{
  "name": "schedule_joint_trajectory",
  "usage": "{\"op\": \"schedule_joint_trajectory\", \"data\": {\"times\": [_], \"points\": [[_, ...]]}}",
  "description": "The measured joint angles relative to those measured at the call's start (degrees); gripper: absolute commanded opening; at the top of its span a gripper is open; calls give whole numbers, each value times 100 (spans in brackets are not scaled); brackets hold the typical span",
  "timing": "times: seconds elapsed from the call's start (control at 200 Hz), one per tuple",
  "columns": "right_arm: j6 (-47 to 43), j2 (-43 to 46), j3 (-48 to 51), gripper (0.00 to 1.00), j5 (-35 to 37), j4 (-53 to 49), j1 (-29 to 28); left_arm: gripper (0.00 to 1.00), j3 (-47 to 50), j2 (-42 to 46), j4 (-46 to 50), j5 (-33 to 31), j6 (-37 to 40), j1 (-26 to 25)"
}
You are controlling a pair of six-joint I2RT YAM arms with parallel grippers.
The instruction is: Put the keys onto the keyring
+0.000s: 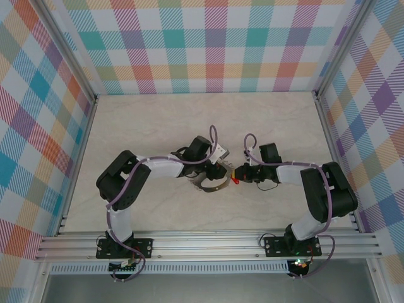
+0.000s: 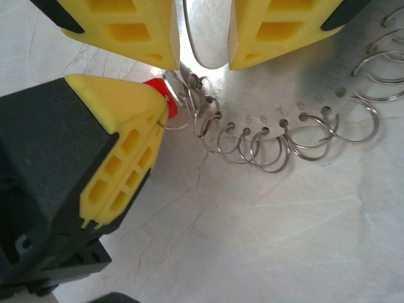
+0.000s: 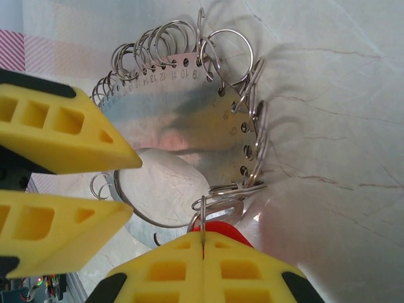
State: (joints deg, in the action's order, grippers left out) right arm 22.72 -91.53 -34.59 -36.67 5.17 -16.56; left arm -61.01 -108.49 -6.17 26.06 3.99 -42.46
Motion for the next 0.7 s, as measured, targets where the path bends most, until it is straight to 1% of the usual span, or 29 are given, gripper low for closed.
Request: {"op": "schedule_joint_trajectory", "data": {"times": [0.275, 0.7], "points": [[39, -44, 0, 0, 0, 63, 0, 28, -90, -229, 96, -2, 133, -136], [39, -57, 17, 0, 0, 129, 9, 29, -293, -461, 157, 4, 142, -144]]}}
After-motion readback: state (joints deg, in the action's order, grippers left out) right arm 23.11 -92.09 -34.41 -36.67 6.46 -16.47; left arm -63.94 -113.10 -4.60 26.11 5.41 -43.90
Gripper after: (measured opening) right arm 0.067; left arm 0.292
